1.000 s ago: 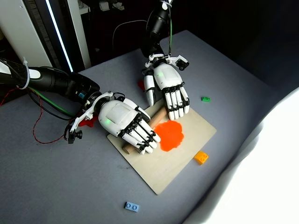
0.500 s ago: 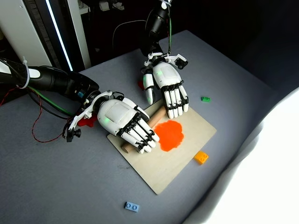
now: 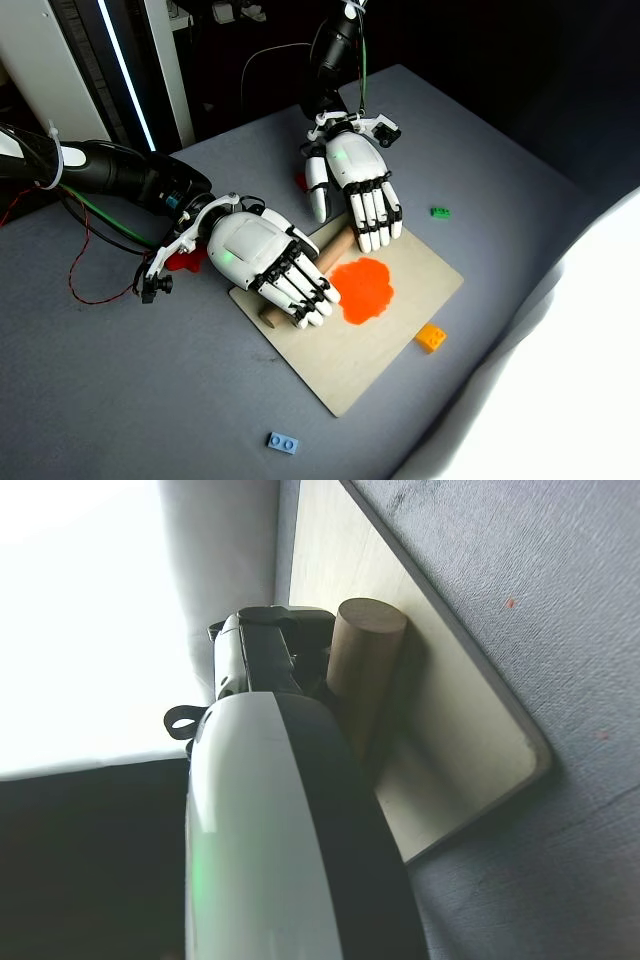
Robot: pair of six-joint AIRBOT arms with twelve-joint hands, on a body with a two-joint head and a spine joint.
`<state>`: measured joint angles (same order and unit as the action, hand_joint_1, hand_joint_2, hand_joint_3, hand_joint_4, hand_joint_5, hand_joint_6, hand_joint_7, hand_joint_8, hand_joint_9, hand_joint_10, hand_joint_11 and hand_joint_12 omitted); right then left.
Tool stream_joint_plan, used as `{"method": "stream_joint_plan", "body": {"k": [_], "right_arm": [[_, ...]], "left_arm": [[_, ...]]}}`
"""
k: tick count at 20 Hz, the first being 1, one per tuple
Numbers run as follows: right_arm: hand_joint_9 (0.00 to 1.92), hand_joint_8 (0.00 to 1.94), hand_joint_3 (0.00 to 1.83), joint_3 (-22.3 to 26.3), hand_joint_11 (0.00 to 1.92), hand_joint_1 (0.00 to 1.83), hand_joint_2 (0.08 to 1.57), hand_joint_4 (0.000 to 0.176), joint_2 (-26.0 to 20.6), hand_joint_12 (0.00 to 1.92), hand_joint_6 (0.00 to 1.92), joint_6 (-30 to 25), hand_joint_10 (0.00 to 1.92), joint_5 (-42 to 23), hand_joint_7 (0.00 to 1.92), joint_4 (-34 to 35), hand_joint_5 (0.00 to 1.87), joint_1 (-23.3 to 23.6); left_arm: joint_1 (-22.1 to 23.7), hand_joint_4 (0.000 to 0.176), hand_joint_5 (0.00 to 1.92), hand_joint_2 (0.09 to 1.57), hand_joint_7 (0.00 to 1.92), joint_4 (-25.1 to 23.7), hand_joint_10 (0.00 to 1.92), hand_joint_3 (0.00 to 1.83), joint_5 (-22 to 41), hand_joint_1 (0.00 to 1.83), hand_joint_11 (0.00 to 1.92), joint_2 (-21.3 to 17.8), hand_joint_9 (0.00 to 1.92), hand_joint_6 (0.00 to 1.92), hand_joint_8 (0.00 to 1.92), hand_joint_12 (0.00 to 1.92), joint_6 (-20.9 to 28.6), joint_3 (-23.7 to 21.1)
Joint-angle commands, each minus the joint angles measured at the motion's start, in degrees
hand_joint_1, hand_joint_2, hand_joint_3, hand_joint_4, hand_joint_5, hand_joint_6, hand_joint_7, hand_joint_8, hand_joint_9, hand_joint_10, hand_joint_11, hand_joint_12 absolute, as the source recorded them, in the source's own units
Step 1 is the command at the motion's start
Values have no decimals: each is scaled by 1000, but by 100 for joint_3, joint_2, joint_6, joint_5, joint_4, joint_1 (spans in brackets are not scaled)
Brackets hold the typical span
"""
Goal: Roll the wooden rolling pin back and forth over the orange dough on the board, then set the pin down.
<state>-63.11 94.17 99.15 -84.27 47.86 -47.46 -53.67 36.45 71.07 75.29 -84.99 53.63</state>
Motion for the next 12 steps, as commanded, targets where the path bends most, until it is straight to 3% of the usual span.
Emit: {"method": "stream_joint_plan", "body": {"k": [1,12], "right_arm": [[523,3,0,-3,0,0,1538,0,-1,1271,28,27,122,-421,601,-341,526,-29],[508,3,0,-4,0,0,1532,0,-16,1255,27,54,131,-547,599,-596,532,43]], "left_arm": [[-21,0,372,1508,442,-315,6,0,440,0,0,-16,361,7,4,740,26,-28],[-37,0,366,1508,437,-315,1,0,438,0,0,-22,354,1,0,709,43,-25]]}}
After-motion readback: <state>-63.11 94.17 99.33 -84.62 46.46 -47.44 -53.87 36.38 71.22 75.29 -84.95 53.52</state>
